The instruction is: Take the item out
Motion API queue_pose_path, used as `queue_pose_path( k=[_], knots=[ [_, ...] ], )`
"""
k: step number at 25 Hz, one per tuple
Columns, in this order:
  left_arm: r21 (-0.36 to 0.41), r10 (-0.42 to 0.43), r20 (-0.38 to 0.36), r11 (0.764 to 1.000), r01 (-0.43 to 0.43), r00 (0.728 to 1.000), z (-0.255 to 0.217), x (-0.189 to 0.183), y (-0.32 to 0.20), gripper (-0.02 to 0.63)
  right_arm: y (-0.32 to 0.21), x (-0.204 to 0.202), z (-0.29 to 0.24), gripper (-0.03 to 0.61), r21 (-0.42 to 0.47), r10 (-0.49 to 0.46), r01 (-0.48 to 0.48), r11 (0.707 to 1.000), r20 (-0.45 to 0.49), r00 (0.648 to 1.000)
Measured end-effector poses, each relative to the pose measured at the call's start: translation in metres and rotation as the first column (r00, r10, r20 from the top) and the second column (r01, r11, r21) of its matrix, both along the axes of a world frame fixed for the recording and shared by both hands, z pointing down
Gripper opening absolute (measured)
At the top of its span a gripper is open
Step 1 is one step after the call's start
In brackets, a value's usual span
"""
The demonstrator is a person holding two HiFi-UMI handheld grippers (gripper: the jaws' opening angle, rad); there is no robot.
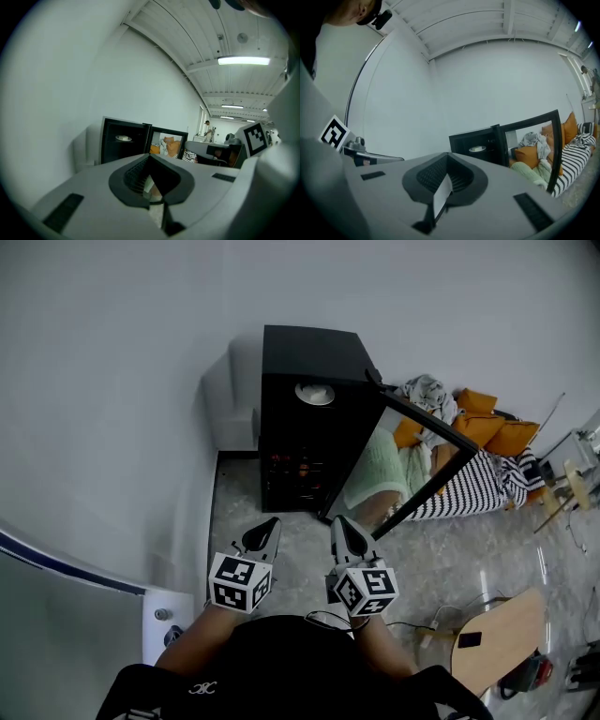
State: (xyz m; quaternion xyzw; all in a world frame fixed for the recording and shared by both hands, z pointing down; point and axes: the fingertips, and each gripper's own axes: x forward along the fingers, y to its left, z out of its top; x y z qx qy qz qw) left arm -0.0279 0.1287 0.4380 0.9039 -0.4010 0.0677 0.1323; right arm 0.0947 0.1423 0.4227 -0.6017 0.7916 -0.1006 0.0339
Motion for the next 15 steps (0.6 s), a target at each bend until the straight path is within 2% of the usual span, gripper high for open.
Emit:
queue_pose_path(
  k=[9,15],
  knots=[
    [-0.017,0.04,-0.002,0.999,-0.04,0.999,0.006,-0.023,-0.001,0.0,0.016,-0.026,0.001,0.006,-0.022,-0.03,0.031,0.999,0.048,0.998],
    [-0.048,0.058,-0.01,0.997,-0.058,0.998,0.018,-0.033,0.009,0.0,0.019,-0.036,0.004,0.006,-0.033,-0.036,0.036,0.999,0.009,0.999]
  ],
)
